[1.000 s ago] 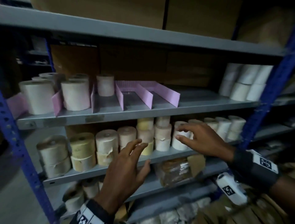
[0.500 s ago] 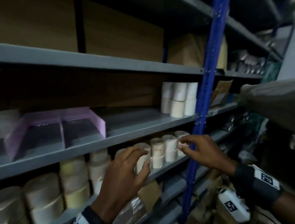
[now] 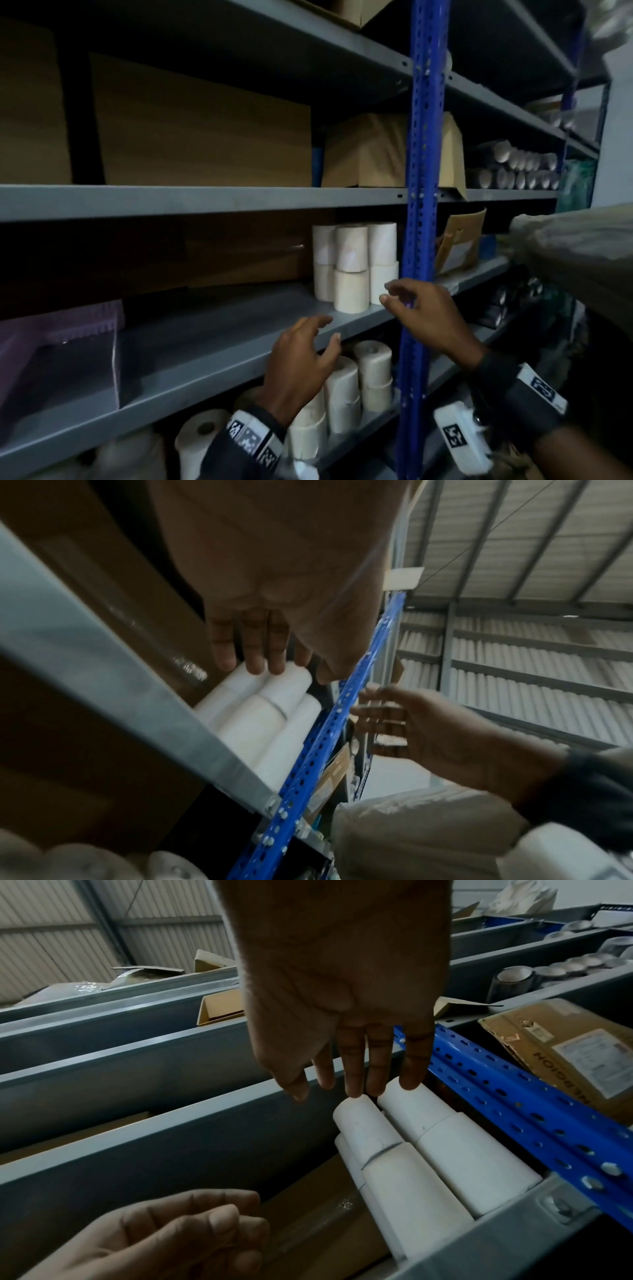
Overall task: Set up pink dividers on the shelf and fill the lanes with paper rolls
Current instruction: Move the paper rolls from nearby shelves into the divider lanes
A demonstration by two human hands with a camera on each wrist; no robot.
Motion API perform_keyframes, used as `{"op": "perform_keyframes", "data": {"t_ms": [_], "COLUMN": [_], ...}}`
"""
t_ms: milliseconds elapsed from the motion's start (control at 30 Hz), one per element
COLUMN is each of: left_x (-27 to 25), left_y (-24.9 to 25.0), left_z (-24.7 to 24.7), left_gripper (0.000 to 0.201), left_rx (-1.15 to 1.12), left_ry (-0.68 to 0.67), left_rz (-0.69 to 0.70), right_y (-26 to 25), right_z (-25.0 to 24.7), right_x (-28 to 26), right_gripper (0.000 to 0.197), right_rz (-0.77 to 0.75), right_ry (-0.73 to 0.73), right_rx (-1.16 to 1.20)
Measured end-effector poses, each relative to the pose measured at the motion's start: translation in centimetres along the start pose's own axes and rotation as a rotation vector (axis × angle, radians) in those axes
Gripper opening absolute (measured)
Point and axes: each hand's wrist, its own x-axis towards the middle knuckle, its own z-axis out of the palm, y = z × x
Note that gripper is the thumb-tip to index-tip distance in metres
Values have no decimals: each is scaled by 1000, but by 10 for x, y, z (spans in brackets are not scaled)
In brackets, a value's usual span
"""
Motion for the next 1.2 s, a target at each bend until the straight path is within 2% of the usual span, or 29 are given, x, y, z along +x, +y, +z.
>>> {"op": "perform_keyframes", "data": {"t_ms": [133,467,533,633,800,933,1033,1200], "left_x": [36,144,164,184,200,208,207,181], "left_y": [-14,-30,-32,-40,-53,-52,-46,-29], "left_z": [35,99,111,131,148,155,152,135], "left_gripper": [43,67,74,82,79,83,82,89], "left_rx": [-34,-190,-192,-200,-224,-247,-248,-368], "left_ry": [-11,122,103,108,129,153,198,161], "left_rz": [-59,-57,-67,-78,-125,-146,-92,-21], "right_y": [18,46,52,62,66,62,60,37], "right_z": [13,51,56,63,72,67,55,21], "right_x": [38,160,180,203,216,212,198,172], "right_gripper": [35,54,58,48,30,37,40,45], "right_rz": [5,-139,-160,-182,-184,-232,-286,-253], "right_ry": [20,59,36,-47,-145,-178,-131,-163], "right_rx": [-14,-182,-228,-277,-116,34,30,98]}}
